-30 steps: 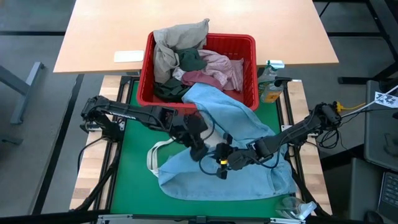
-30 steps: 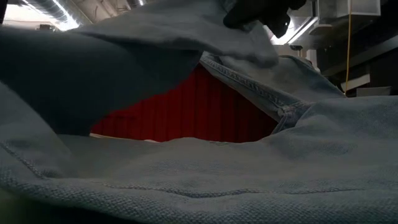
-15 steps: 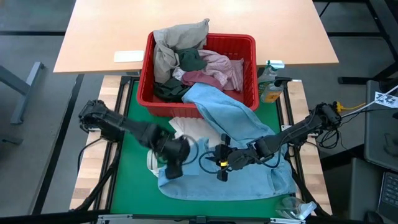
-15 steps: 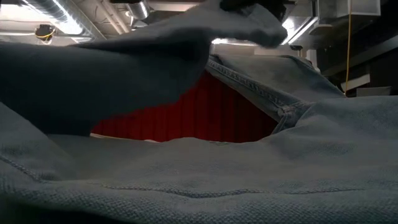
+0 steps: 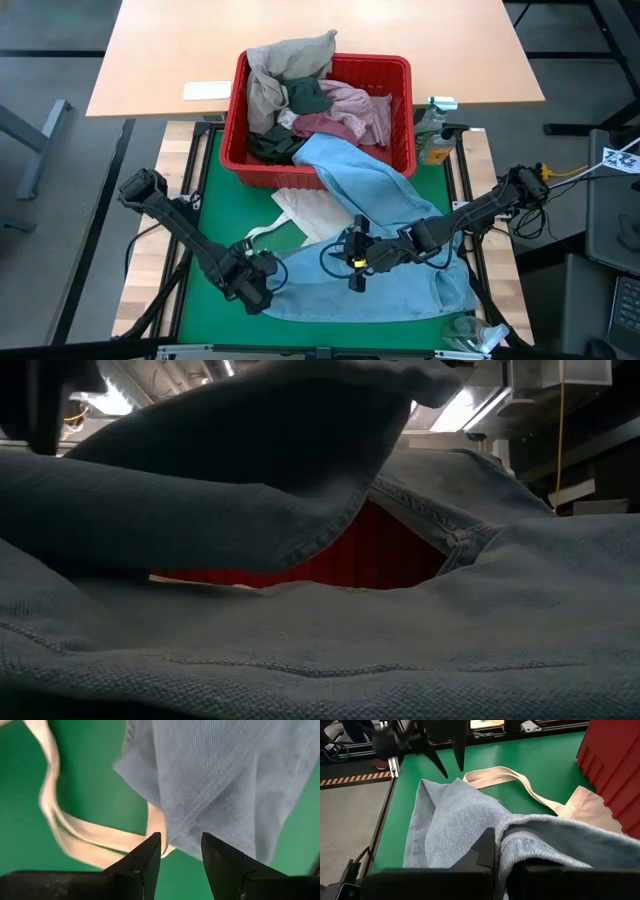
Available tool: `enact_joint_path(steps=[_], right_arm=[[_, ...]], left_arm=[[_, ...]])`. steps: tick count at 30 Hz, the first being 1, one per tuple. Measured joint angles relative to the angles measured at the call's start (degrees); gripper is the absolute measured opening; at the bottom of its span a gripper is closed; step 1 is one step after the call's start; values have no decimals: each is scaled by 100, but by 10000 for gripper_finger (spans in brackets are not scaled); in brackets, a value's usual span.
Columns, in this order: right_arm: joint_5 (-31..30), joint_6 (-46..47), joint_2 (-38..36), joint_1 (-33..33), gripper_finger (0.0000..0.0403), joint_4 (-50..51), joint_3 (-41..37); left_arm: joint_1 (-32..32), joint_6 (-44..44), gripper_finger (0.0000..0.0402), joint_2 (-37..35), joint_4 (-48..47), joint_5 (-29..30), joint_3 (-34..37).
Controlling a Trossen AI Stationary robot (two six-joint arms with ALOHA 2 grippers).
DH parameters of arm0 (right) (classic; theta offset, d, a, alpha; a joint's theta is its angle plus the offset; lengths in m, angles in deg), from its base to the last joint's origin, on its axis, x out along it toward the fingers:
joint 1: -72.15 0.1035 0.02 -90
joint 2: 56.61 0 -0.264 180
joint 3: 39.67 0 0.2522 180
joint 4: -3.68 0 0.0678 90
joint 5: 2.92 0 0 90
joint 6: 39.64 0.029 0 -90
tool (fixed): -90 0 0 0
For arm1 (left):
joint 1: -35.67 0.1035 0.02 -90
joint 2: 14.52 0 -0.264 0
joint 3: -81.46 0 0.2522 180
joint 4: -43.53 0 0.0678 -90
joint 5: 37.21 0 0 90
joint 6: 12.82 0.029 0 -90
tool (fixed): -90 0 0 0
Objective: Fold laundry
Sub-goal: Fold the blue jeans
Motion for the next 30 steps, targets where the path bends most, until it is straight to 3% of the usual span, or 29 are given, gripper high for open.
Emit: enact_joint_path(steps=[7, 18, 22, 26, 30], right_arm=[[1, -2, 0, -1, 10, -1, 0], [0, -2, 0, -1, 17, -9, 0], [-55, -2, -2, -2, 9, -22, 0], [-45, 0, -2, -84, 15, -22, 0], [20, -16, 5, -286, 16, -204, -2]], left_arm=[[-102, -94, 135, 0, 788, 81, 756], [99, -142, 132, 0, 909, 333, 920], [95, -196, 95, 0, 960, 239, 920], [35, -526, 18, 0, 945, 196, 919], [-45, -1137, 5, 0, 693, -63, 796]])
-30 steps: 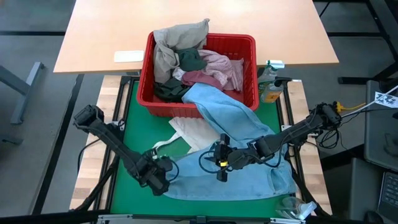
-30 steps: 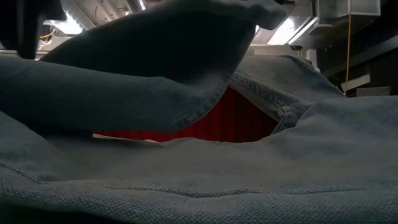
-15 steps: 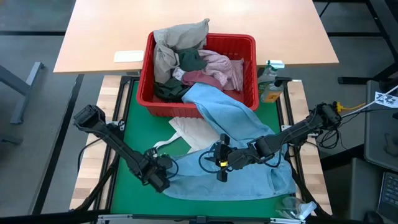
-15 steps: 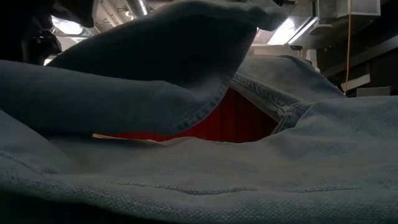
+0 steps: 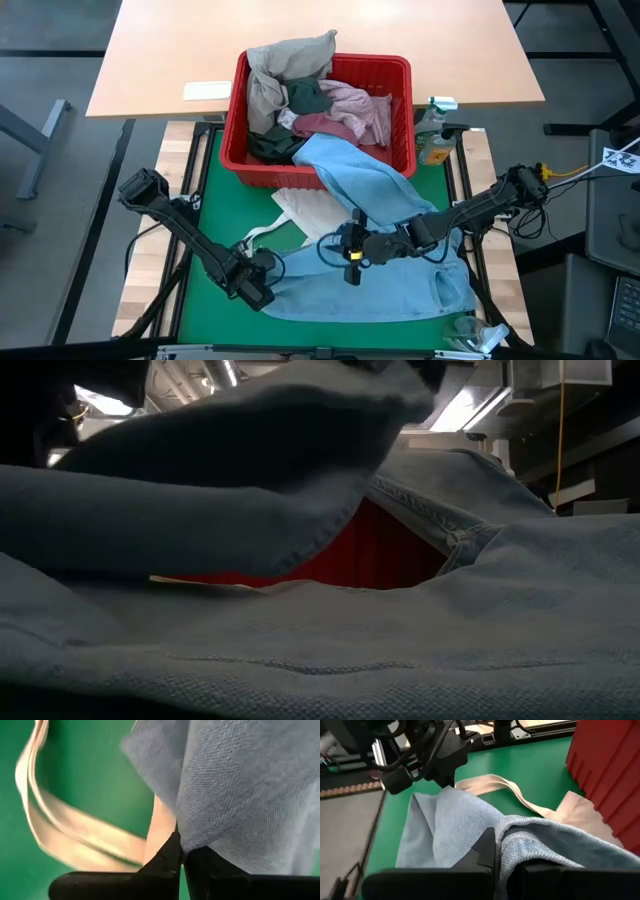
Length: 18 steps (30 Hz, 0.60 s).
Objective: Fold laundry
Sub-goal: Fold the blue jeans
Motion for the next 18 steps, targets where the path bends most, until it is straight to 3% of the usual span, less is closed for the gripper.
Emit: enact_joint_path(steps=[7, 11, 18], right_arm=[[979, -463, 107, -532, 10, -829, -2], [1138, -768, 185, -800, 17, -1435, -5], [1943, -1489, 625, -1264, 9, -3009, -7]], left_arm=[[-410, -1563, 2, 0, -735, -422, -441], [-645, -2584, 2, 0, -1031, -584, -710], [-959, -5057, 1, -2, -1136, -703, -768]])
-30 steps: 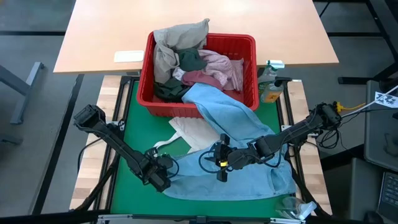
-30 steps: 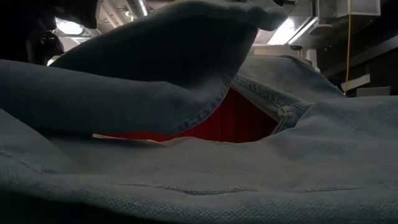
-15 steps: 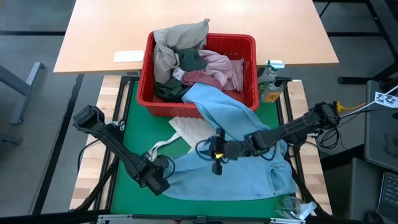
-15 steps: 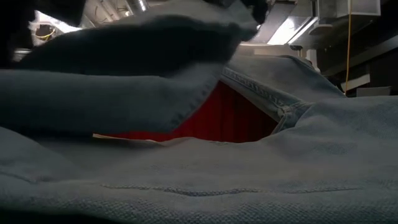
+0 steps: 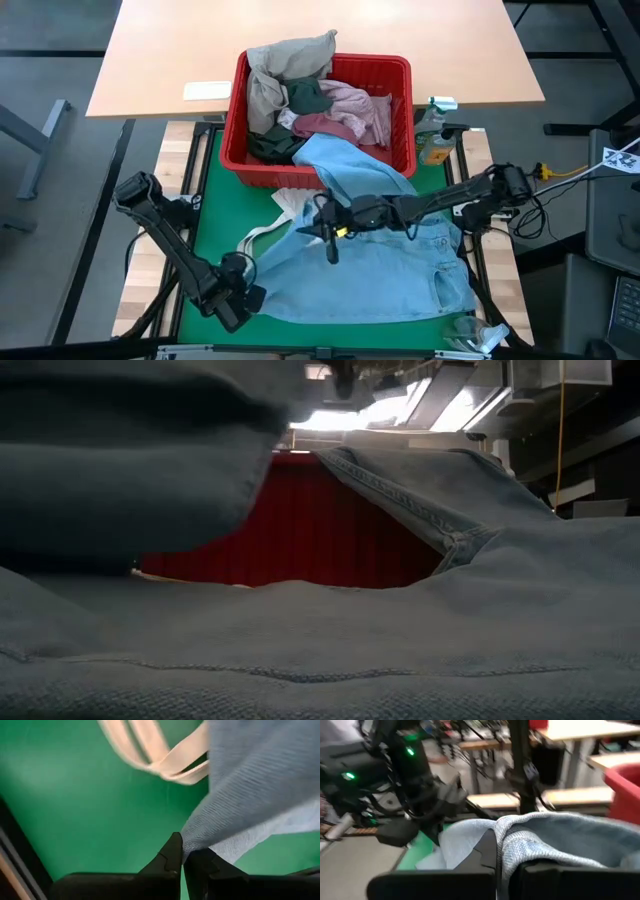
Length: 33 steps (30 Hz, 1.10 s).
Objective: Fold laundry
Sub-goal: Fold the blue jeans
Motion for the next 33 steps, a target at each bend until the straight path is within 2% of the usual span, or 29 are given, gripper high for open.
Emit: enact_joint_path(steps=[5, 14, 18, 21, 26, 31, 33], right_arm=[[585, -443, 386, -334, 14, -736, 217], [947, -1573, 1412, -569, 16, -700, 1548], [1281, -1783, 1802, -546, 16, -543, 2113], [1562, -1783, 2043, -546, 16, -427, 2482], [1644, -1723, 2159, -546, 16, 597, 2960], [1645, -1385, 2089, -567, 17, 1795, 3188], [1850, -1295, 2078, -567, 17, 2103, 3284]], left_arm=[[-130, -1003, 1, -3, 198, -423, -2], [-64, -1149, 0, 1, 283, -720, 5], [-178, -1033, 0, 2, 139, -1483, 7], [-374, -1079, 0, 0, -76, -1772, 7], [-578, -965, 9, 2, -59, -1743, 7], [-628, -493, 38, 11, 66, -1036, 7], [-613, -257, 54, 11, 209, -776, 7]])
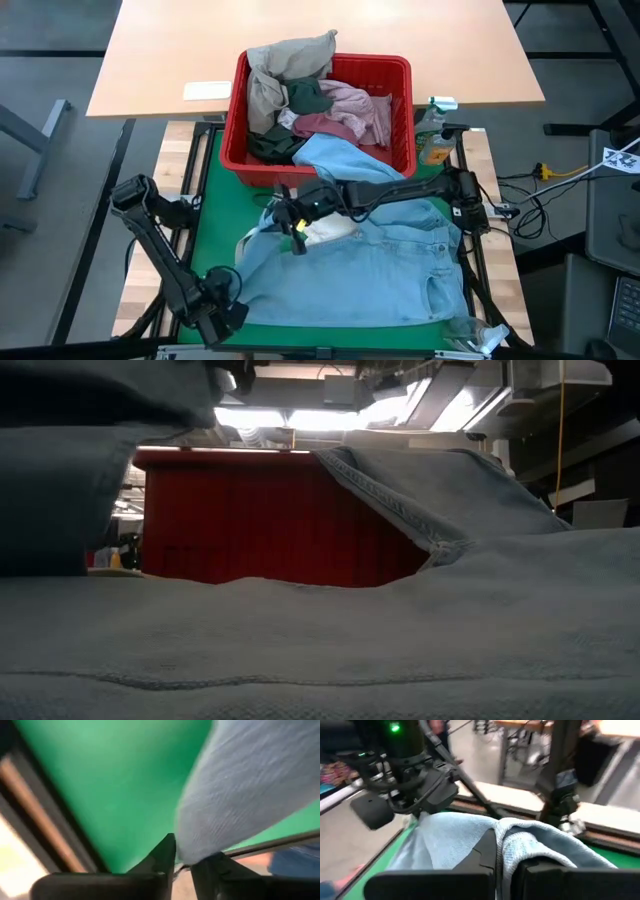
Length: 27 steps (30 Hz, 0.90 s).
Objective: Fold laundry
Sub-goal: Fold the blue jeans
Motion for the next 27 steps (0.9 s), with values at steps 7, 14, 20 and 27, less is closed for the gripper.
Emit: enact_joint_path(steps=[7, 14, 20, 27], right_arm=[[751, 39, -43, 7, 17, 689, 387], [1535, 192, -83, 32, 17, 1613, 936], [1606, 192, -85, 183, 17, 2616, 1077], [1650, 190, -85, 373, 17, 3921, 1096]], left_arm=[[-26, 566, 117, 0, 485, 522, 0], [-315, 1053, 140, 0, 716, 753, 0], [-620, 1053, 141, 0, 910, 841, 0], [-660, 1391, 141, 0, 903, 2239, 0]])
